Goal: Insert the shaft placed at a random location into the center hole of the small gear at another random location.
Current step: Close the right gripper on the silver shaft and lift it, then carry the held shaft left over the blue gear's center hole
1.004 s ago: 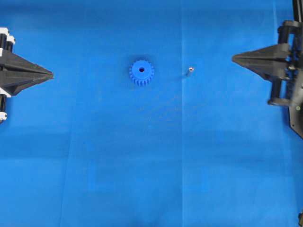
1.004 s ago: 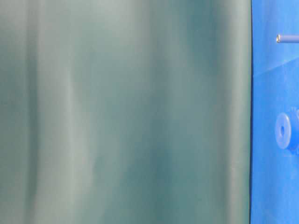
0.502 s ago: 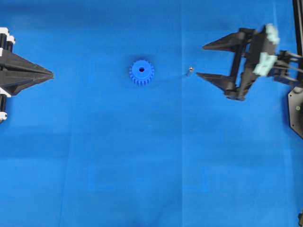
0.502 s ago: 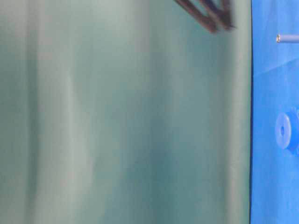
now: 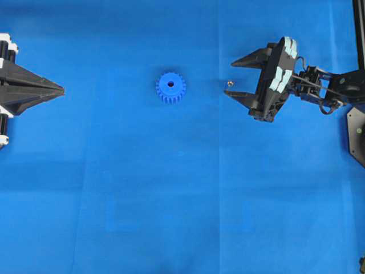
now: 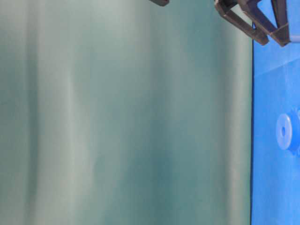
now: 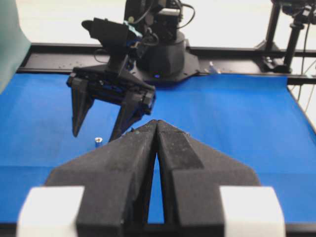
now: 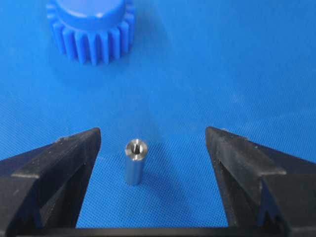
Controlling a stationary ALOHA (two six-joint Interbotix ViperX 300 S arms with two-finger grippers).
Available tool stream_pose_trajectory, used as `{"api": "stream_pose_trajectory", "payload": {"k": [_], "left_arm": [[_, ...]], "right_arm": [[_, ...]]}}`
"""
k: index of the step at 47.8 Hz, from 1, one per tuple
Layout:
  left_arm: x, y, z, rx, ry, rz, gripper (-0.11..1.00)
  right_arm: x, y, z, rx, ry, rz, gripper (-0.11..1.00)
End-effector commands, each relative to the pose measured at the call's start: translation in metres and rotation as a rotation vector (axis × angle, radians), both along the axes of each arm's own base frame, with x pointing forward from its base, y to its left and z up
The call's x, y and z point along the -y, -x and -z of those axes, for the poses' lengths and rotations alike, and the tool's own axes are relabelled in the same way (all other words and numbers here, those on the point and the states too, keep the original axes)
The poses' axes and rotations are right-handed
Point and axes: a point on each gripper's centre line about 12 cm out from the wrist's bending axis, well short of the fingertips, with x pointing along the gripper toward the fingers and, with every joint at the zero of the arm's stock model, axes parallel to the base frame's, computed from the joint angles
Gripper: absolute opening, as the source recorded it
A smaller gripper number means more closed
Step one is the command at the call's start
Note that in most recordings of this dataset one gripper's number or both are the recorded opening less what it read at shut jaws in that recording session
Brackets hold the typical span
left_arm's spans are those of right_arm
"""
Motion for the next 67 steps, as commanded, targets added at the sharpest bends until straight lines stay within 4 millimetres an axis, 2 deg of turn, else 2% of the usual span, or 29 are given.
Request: {"api": "stream_pose_trajectory", "payload": {"k": [1, 6, 10, 20, 24, 39, 56, 67], "left_arm": [[-0.001, -0.001, -0.003, 0.009, 0.0, -0.003, 0.0], [-0.001, -0.001, -0.003, 0.008, 0.0, -0.003, 0.0], [0.0, -0.001, -0.003, 0.006, 0.0, -0.002, 0.0], [-0.002, -0.001, -0.002, 0.003, 0.0, -0.008, 0.0], [-0.002, -0.001, -0.002, 0.002, 0.0, -0.009, 0.0], [-0.002, -0.001, -0.001, -0.002, 0.0, -0.009, 0.0], [-0.002, 0.0, -0.003, 0.006, 0.002, -0.009, 0.0], [-0.002, 0.0, -0.001, -0.005, 0.002, -0.009, 0.0]], "right_arm": [[0.0, -0.004, -0.006, 0.03, 0.006, 0.001, 0.71], [-0.002, -0.004, -0.006, 0.029, 0.006, -0.007, 0.66], [-0.003, -0.005, -0.005, 0.027, 0.006, -0.013, 0.57], [-0.01, -0.005, -0.002, 0.013, 0.006, -0.039, 0.15], [-0.01, -0.004, -0.002, 0.01, 0.005, -0.039, 0.05], [-0.01, -0.005, -0.006, 0.02, 0.004, -0.036, 0.04], [-0.013, -0.003, -0.059, 0.05, -0.014, -0.053, 0.04], [-0.014, -0.003, -0.065, 0.048, -0.018, -0.058, 0.04]]}}
